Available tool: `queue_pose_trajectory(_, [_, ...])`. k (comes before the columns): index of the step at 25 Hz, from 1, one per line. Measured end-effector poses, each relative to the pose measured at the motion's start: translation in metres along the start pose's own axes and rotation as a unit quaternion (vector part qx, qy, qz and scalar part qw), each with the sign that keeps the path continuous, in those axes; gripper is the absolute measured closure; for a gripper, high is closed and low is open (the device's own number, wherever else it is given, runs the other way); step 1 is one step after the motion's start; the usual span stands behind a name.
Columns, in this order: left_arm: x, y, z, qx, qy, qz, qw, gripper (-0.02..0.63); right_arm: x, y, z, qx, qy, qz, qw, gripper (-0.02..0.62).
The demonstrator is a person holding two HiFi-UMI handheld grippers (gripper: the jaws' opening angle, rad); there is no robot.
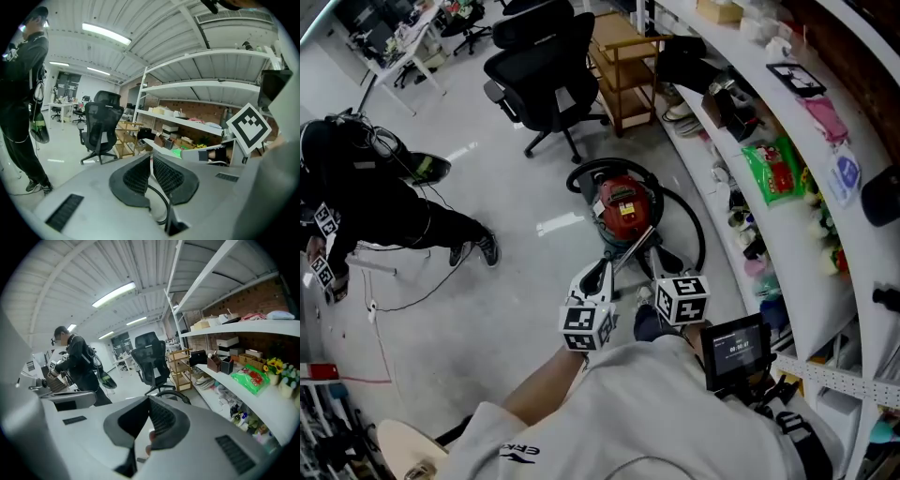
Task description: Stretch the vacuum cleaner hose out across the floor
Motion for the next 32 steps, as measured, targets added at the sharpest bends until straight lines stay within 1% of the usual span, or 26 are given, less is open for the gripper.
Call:
queue_pose_trajectory(8, [0.015, -0.034, 0.086, 0.007, -0.032, -0.011, 0.9994, 0.603, 0.027, 0.048, 0.077, -0.005, -0.031, 0.011, 0.999, 0.601])
queue_pose_trajectory(16, [0.008, -0.065, 0.159, 0.006, -0.066, -0.024, 0.9975, 0.603, 0.033, 0.089, 0.151, -0.012, -0.066, 0.013, 0.998, 0.601])
queue_pose_trajectory(20, [-0.006, -0.078, 0.186, 0.006, -0.088, -0.031, 0.9956, 0.603, 0.023, 0.104, 0.183, -0.015, -0.086, 0.009, 0.996, 0.601])
queue_pose_trajectory(24, [-0.021, -0.096, 0.215, 0.008, -0.102, -0.034, 0.9942, 0.603, 0.013, 0.119, 0.218, -0.018, -0.101, 0.005, 0.995, 0.601])
queue_pose_trajectory(28, [-0.045, -0.109, 0.235, 0.015, -0.121, -0.046, 0.9914, 0.603, -0.007, 0.13, 0.244, -0.02, -0.119, -0.005, 0.993, 0.601])
queue_pose_trajectory(32, [-0.073, -0.126, 0.263, 0.02, -0.142, -0.049, 0.9885, 0.603, -0.026, 0.145, 0.277, -0.021, -0.133, -0.007, 0.991, 0.601])
Point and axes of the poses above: the fingertips, and each gripper's own axes: z forward along the fingers, y to its right, x out of its top, the point moved 3 cm from there along -z, backward along the fingers, and after that the axes turned 13 degrees about -x, right-handed, at the moved point
